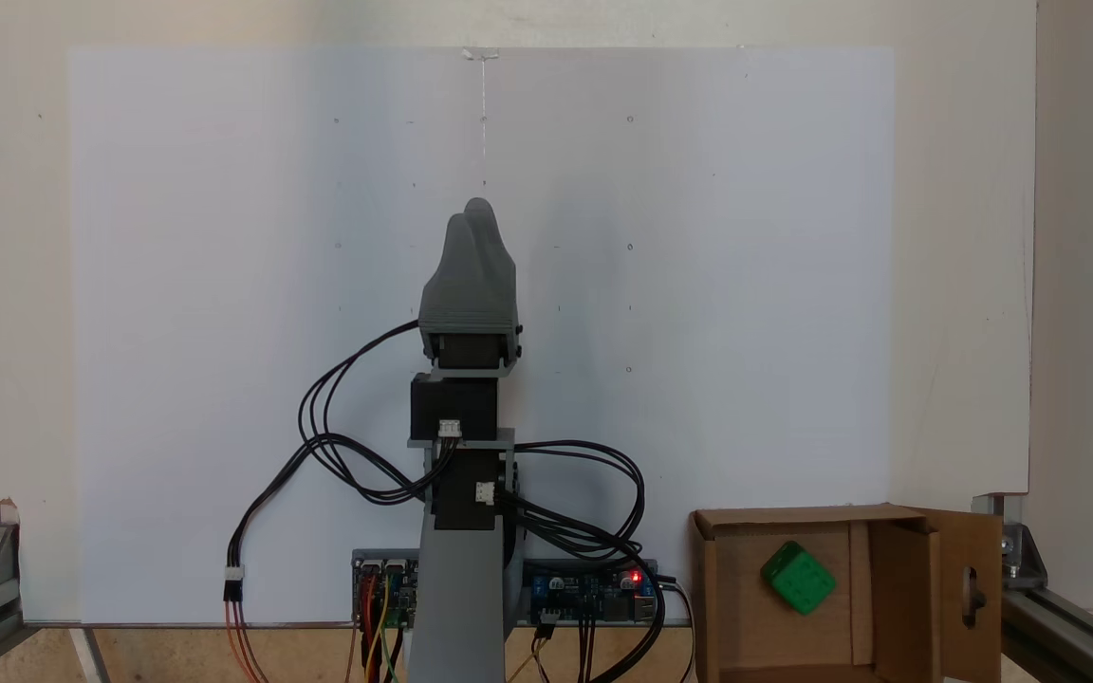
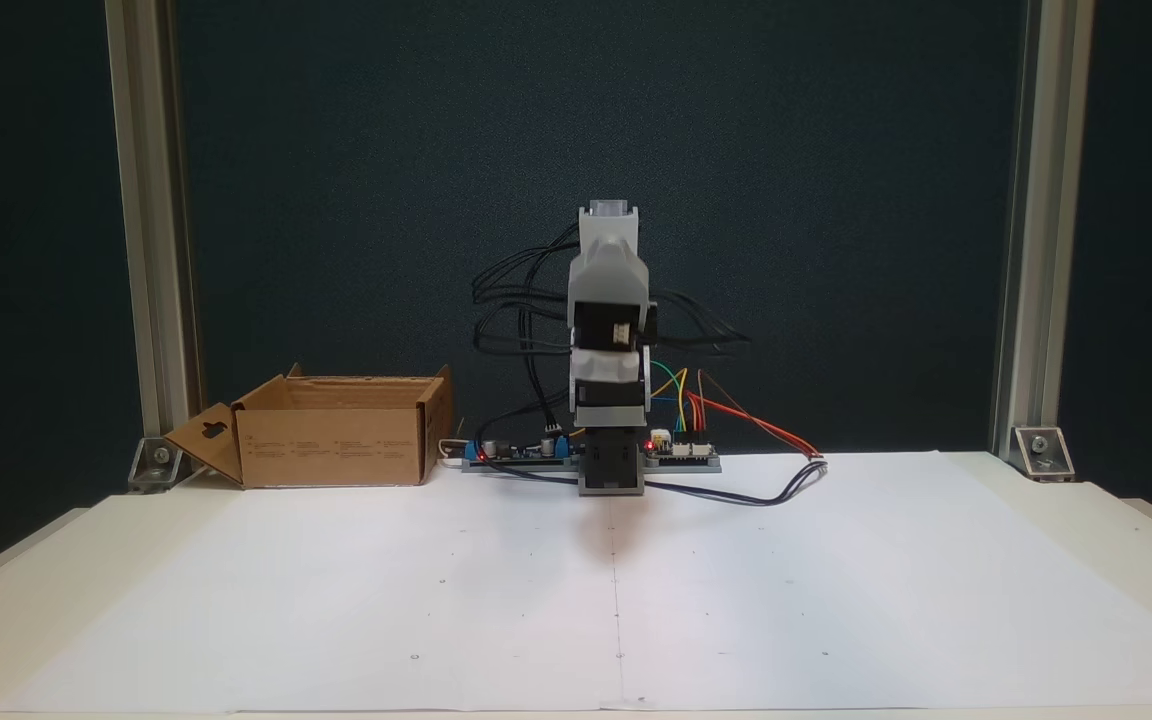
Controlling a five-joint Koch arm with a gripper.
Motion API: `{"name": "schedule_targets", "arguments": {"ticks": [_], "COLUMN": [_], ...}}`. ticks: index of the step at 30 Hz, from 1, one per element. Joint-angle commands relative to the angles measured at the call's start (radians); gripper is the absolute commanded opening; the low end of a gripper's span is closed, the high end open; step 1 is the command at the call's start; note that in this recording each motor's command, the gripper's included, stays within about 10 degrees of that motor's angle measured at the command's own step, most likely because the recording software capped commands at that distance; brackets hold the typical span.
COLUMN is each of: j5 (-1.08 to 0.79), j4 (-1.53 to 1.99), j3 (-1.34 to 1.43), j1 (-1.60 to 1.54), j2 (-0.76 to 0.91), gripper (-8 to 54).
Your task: Grasp a green dice and put it in the bin.
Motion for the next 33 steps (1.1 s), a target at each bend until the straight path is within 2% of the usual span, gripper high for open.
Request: {"name": "schedule_targets", "arguments": {"ticks": [1,10,33], "j5": [0.017,0.017,0.02], "j4": [-0.074,-0.178,-0.302], "j3": [-0.002,0.138,0.291], "j1": [0.002,0.003,0.002], "j2": [0.112,0.112,0.112], "gripper": [44.2,43.9,44.1]}}
